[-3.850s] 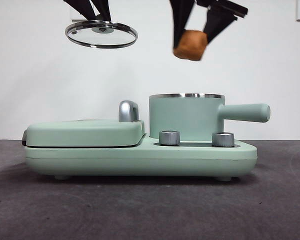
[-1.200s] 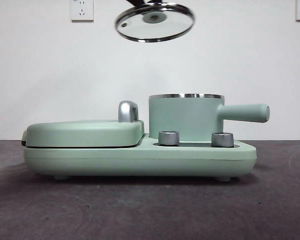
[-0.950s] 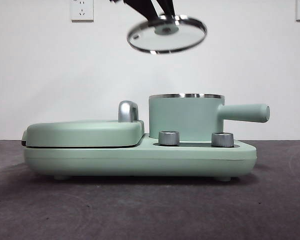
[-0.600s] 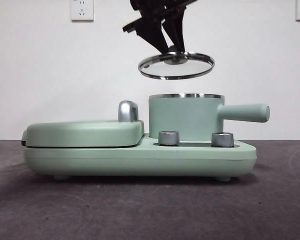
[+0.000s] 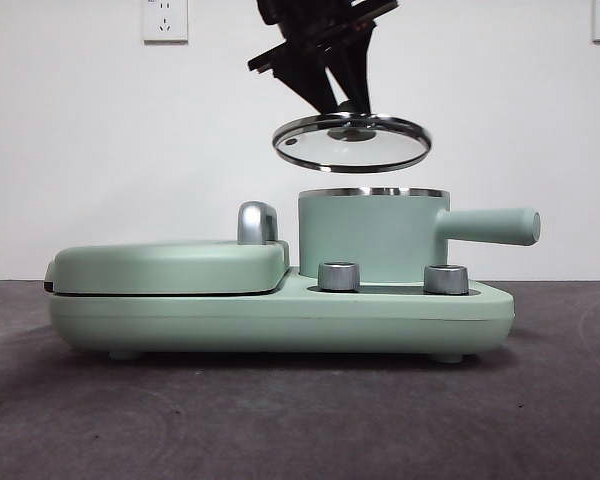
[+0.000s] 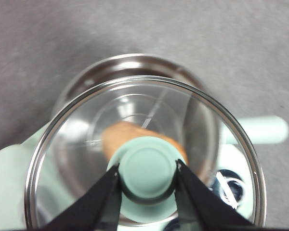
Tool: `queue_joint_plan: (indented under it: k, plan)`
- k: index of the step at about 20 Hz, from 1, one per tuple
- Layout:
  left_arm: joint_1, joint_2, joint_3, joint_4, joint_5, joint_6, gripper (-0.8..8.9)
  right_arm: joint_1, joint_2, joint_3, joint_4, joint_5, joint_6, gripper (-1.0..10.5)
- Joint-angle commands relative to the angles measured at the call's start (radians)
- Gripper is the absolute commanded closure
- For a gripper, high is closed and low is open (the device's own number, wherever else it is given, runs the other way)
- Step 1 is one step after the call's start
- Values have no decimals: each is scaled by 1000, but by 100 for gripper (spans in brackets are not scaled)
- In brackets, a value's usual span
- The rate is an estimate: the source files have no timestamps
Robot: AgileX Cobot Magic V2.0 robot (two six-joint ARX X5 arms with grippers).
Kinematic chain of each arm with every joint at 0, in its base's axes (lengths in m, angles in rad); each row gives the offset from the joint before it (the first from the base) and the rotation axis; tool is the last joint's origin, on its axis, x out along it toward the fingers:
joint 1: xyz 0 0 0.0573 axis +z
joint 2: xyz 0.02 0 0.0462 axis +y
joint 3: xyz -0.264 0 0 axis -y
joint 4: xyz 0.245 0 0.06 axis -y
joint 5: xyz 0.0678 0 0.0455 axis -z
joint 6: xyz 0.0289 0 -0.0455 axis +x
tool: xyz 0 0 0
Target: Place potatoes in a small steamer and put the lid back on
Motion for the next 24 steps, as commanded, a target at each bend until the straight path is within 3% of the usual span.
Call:
queue_joint_plan:
  k: [1,16,18,20,24]
  plan:
    - [-27,-19,29,45,6,24,805,8,3,8,5,6,-13,479]
    - [-3,-8,-47,199,6,27,805,8,3,8,5,51,-13,479]
    - [6,-8,-48,192,22,47,805,8,3,8,5,51,-13,479]
    - [23,-5,-48,192,144,68,805,8,3,8,5,51,-13,479]
    - [44,5,-48,173,149,177,805,8,3,8,5,50,-13,479]
